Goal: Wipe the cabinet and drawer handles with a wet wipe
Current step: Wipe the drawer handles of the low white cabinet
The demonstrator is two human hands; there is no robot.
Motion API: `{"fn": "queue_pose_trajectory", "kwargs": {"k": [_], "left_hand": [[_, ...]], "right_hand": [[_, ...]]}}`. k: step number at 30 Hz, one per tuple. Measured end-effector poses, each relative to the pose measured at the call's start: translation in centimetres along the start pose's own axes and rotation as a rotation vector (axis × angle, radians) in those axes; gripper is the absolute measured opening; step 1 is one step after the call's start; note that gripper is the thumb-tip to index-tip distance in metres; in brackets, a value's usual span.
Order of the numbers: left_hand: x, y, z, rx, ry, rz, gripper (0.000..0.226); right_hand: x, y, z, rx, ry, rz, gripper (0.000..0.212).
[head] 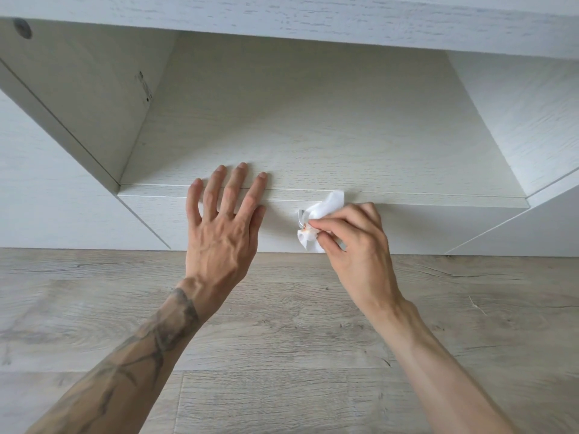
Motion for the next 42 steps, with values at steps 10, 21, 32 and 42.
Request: {"fn": "queue_pose_trajectory", "kwargs": {"k": [10,21,32,42], "left_hand": [[0.1,0.0,-0.1,0.012,0.002,-0.001,0.051],[-0.1,0.0,0.0,-0.002,0.001,0.001,0.050],[-0.1,-0.1,0.1,0.021,0.001,0.002,0.051],[-0.2,-0.1,0.2,0.021,0.002,0.002,0.051]], "right_hand": [[1.6,0.0,1.0,0.020,-0.208,-0.143,0.038],[1.1,0.8,-0.8,-0.046,0.082,0.039,0.029],[-1.1,1.1,0.5,-0.087,0.088,0.012,0.026],[-0.8,0.9,0.2,-0.062,0.103,0.005,0.025]]}}
Point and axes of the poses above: each hand's wrist, its own y-axis away from the middle knuckle, its own z-axis out of the back of the hand, x = y × z, the point moved 2 cm from there along -y, towards the middle knuckle
